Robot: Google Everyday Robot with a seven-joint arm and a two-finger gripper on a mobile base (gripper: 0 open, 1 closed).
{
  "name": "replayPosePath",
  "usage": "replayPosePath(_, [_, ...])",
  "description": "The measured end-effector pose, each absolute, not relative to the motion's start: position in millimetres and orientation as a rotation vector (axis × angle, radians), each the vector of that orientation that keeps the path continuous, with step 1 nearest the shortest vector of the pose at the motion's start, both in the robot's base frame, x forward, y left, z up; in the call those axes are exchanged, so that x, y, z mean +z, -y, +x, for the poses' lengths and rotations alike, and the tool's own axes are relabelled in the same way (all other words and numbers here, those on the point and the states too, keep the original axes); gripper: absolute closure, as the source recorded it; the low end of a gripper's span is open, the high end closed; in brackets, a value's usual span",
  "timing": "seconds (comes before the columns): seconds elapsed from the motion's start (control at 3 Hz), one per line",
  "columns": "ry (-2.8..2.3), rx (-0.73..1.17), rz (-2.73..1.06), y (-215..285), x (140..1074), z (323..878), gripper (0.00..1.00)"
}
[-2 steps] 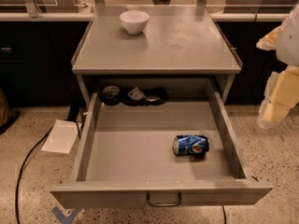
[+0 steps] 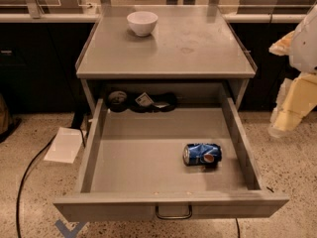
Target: Pick pepsi can from top drawer and place on counter
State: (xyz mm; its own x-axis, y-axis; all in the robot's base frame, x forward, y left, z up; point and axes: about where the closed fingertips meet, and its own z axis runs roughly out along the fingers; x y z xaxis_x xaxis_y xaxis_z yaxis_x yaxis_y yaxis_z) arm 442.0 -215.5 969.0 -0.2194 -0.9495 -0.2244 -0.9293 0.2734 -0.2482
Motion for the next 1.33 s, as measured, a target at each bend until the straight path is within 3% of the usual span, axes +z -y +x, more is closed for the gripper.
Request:
replayPosePath(0.67, [-2.167,0.032,-1.676,227.4,906.6,462.4,0.0])
replayPosePath(1.33, [-2.153,0.196,-1.669,241.0,784.0,489.9,0.0])
